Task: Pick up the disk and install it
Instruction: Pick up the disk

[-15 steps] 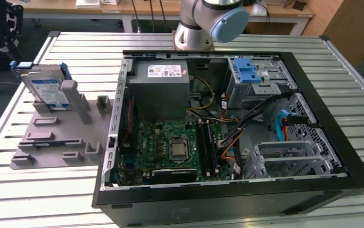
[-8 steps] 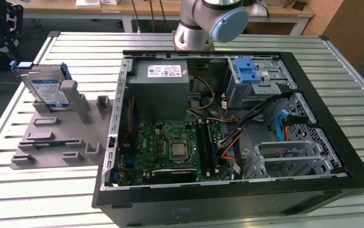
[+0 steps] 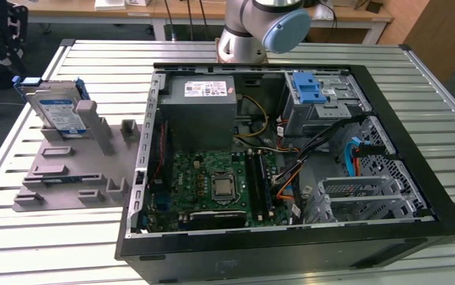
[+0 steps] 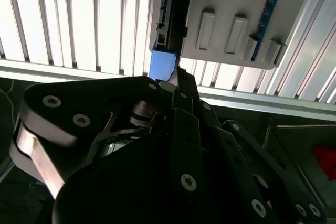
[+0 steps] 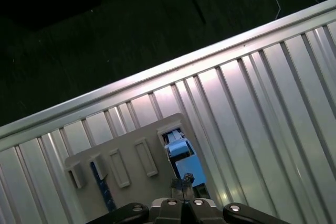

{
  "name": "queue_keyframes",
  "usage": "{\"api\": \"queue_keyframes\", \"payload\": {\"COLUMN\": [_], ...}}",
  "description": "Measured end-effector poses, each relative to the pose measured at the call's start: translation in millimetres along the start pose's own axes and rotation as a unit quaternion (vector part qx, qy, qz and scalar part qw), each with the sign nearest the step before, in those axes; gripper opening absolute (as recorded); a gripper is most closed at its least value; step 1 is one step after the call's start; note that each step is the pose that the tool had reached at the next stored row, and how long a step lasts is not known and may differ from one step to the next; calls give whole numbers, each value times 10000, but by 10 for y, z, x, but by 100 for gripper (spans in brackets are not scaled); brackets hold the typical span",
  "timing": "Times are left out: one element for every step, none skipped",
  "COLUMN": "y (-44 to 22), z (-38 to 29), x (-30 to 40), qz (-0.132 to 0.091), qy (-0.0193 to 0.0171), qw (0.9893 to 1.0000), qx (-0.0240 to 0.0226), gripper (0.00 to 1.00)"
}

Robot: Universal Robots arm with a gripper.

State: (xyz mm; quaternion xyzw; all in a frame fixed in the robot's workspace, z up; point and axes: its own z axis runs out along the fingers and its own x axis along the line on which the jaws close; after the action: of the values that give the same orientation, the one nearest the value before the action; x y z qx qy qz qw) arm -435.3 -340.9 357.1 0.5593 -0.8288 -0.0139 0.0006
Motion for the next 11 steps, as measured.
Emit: {"api": "queue_keyframes", "payload": {"y": [0,0,0,0,0,0,0,-1,-1,-1,-1], "z": [0,1,1,1,1,2,2,2,2,2,3], "x": [0,0,0,0,0,1,1,1,1,1,0], "qz": [-40,-85,-131,-175,-215,-250,-278,-302,-327,-353,-377], "qy": [1,2,3,4,5,6,7,7,8,9,9], "qw": [10000,10000,9999,9998,9998,9997,9996,9995,9995,9994,9993], "qx": [-1,-1,-2,-3,-3,-4,-4,-4,-5,-5,-5], "gripper": [11,11,11,11,11,11,11,11,11,11,11]}}
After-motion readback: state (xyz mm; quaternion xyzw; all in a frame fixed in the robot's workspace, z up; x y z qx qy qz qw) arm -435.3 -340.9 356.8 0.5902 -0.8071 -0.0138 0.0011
